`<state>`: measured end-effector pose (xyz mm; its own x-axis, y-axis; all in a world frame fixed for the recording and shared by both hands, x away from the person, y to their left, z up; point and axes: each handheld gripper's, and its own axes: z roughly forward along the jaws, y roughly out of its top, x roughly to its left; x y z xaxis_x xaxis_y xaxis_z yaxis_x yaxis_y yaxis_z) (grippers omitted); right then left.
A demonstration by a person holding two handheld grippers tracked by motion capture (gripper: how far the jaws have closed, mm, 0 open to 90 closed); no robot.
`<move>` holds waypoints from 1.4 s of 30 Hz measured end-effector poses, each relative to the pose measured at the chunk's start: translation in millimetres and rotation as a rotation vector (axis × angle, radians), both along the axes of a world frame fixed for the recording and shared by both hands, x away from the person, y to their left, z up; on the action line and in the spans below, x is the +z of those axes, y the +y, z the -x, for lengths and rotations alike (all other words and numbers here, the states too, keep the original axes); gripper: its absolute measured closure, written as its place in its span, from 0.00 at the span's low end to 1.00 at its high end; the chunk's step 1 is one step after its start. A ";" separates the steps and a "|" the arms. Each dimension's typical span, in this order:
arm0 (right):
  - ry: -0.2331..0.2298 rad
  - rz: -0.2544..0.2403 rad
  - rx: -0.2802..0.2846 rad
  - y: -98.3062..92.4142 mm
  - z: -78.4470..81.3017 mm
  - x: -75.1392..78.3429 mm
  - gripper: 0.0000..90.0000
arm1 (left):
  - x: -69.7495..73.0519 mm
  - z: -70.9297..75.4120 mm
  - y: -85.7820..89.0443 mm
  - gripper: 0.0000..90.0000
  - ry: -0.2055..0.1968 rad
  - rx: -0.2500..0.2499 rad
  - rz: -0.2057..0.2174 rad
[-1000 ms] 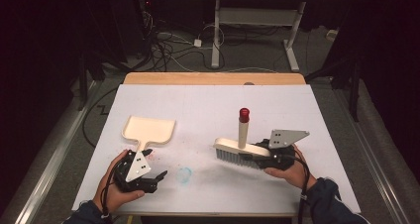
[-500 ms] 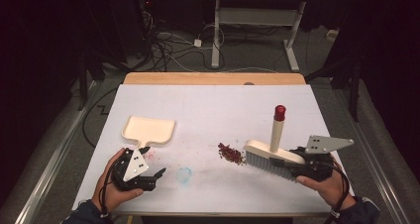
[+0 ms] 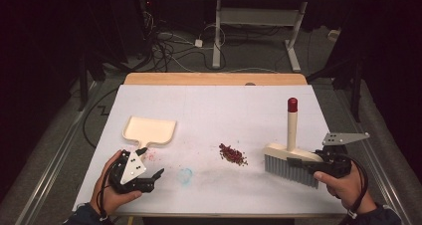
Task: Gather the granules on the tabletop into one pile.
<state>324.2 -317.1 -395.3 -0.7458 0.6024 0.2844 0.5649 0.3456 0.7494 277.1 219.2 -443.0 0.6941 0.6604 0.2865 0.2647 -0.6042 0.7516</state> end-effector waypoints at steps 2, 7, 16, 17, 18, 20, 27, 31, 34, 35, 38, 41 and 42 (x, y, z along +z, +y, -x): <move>0.041 0.013 0.009 -1.8 -4.0 -4.2 0.75 | -0.8 0.4 -1.8 0.20 0.006 -0.010 -0.006; 0.119 0.030 0.000 -3.4 -19.9 -13.9 0.74 | -3.0 0.5 -6.2 0.20 0.018 -0.026 -0.014; 0.145 0.061 -0.020 -2.3 -63.4 -19.2 0.72 | -7.6 -1.7 -11.7 0.20 0.046 -0.047 -0.048; 0.149 0.069 -0.029 -1.6 -67.4 -20.5 0.72 | -8.0 -1.6 -12.0 0.20 0.047 -0.047 -0.047; 0.146 0.072 -0.041 -1.4 -70.9 -22.7 0.72 | -8.1 -1.3 -12.1 0.20 0.048 -0.048 -0.048; 0.147 0.062 -0.069 -2.4 -75.4 -26.2 0.69 | -8.2 -0.6 -11.6 0.20 0.049 -0.050 -0.053; 0.085 0.143 -0.171 -5.5 -77.3 -25.3 0.56 | -8.5 0.6 -10.3 0.20 0.052 -0.046 -0.058; 0.047 0.176 -0.174 -5.9 -75.4 -28.1 0.50 | -8.6 0.7 -11.1 0.20 0.051 -0.048 -0.063; -0.005 0.243 -0.178 -2.5 -69.1 -26.2 0.44 | -8.6 0.3 -11.5 0.20 0.051 -0.049 -0.066; -0.023 0.251 -0.182 -2.2 -66.7 -24.4 0.44 | -8.6 0.2 -11.6 0.20 0.051 -0.049 -0.066; -0.064 0.260 -0.202 -2.2 -60.3 -17.2 0.41 | -8.6 -0.1 -11.6 0.20 0.051 -0.050 -0.067; -0.111 0.259 -0.244 -4.4 -54.5 -7.6 0.35 | -8.5 -0.2 -11.7 0.20 0.050 -0.051 -0.068; -0.136 0.264 -0.263 -4.7 -51.3 -3.4 0.35 | -8.5 -0.3 -11.6 0.20 0.050 -0.051 -0.068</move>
<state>375.5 -321.8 -398.8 -0.5768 0.8169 0.0030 0.5610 0.3935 0.7283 277.3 207.6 -451.5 0.7408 0.6040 0.2939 0.2684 -0.6672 0.6949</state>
